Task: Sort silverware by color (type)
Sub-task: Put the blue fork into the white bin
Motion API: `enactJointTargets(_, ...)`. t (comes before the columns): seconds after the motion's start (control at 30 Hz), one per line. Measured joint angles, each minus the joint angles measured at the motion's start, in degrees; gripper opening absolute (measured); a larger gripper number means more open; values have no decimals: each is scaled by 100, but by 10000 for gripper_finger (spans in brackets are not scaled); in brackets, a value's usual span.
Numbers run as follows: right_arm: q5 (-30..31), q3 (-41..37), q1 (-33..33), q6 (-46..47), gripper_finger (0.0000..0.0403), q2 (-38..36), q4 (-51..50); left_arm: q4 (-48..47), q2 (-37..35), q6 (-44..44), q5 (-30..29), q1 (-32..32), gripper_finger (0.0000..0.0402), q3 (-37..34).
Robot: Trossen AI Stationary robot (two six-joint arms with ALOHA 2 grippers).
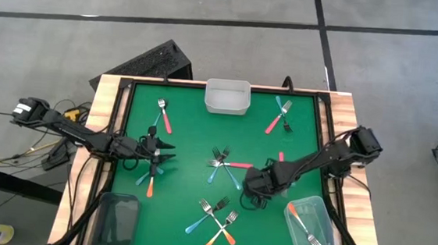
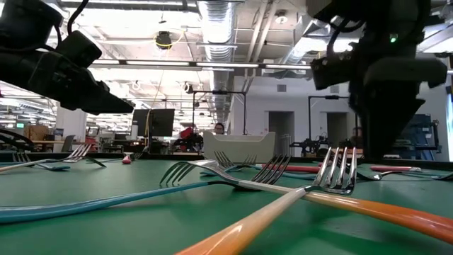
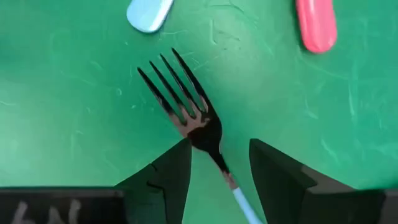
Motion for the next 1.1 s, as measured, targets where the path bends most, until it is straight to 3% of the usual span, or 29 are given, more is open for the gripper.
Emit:
enactJointTargets(0.13,-47,-1,-76,-438,184,181,-80,-11,2,0,-4,-1,130,0)
enactJointTargets(0.53,-326,12,47,-432,177,439,-511,-280,17,-110,-175,-1,130,2)
enactJointTargets(0.67,-379,8,-51,-299,134,443,-471,-284,17,-159,-238,-1,130,2)
enactJointTargets(0.83,-454,6,-216,-638,26,445,-387,-282,17,-160,-301,-1,130,2)
enactJointTargets(1.1,-228,165,-819,-880,31,460,-165,-307,17,-289,-335,-1,130,2)
